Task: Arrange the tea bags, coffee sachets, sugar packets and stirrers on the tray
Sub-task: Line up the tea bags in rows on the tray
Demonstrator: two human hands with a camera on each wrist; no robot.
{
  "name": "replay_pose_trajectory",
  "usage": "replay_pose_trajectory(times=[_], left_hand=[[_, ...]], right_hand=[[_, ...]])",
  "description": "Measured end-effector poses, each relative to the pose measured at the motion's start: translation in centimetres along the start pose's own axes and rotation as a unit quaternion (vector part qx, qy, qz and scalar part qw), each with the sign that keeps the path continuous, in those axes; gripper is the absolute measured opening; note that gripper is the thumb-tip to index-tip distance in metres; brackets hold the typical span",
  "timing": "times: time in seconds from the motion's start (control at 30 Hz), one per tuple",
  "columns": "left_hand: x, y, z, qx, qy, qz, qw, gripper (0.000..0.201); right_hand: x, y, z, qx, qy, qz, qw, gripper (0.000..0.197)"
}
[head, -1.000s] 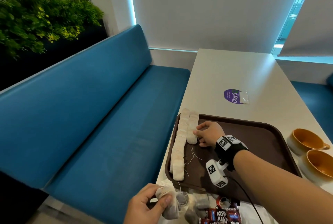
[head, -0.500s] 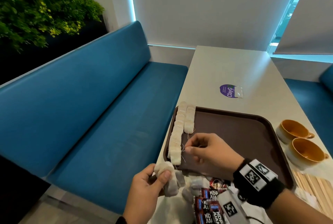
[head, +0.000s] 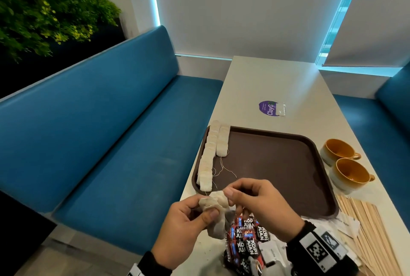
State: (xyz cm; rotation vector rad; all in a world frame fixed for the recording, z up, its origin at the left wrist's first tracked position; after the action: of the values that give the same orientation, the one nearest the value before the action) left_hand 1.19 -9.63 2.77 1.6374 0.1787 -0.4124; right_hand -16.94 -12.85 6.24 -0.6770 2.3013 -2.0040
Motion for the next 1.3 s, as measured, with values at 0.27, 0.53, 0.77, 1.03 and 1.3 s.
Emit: replay_pose_trajectory(times=[0.27, 0.53, 0.77, 1.03, 1.3], left_hand=[[-0.1, -0.2, -0.1, -0.004, -0.017, 0.060, 0.998, 0.024], [0.1, -0.4, 0.3, 0.003, -0.010, 0.058, 0.998, 0.025], [0.6, -0.7, 0.5, 0.009, 0.003, 0.052, 0.999, 0.018], [2.9, -2.0, 1.5, 0.018, 0.044, 0.061, 0.997, 0.040], [5.0, -2.7, 2.2, 0.036, 0.084, 0.071, 0.993, 0.031]], right_hand=[[0.4, 0.2, 0.1, -0.006, 0.021, 0.015, 1.000, 0.008], [0.4, 0.7, 0.5, -0.020, 0.008, 0.110, 0.994, 0.019], [1.0, 0.8, 1.4, -0.022, 0.030, 0.140, 0.989, 0.023], [4.3, 0.7, 5.9, -0.008, 0.148, 0.025, 0.989, 0.009], [6.3, 3.6, 12.8, -0.071, 0.208, 0.090, 0.971, 0.011]])
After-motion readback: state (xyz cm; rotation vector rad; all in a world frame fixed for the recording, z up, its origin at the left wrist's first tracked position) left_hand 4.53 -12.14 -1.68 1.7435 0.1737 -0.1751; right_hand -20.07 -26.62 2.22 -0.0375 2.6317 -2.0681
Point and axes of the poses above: each hand's wrist, its own z-axis towards the middle knuckle, its own x-axis out of the back of the hand, y = z × x, the point moved 5 cm from there along z, towards the middle knuckle, and after that the axes turned 10 degrees about -z, right-handed, at the moved point
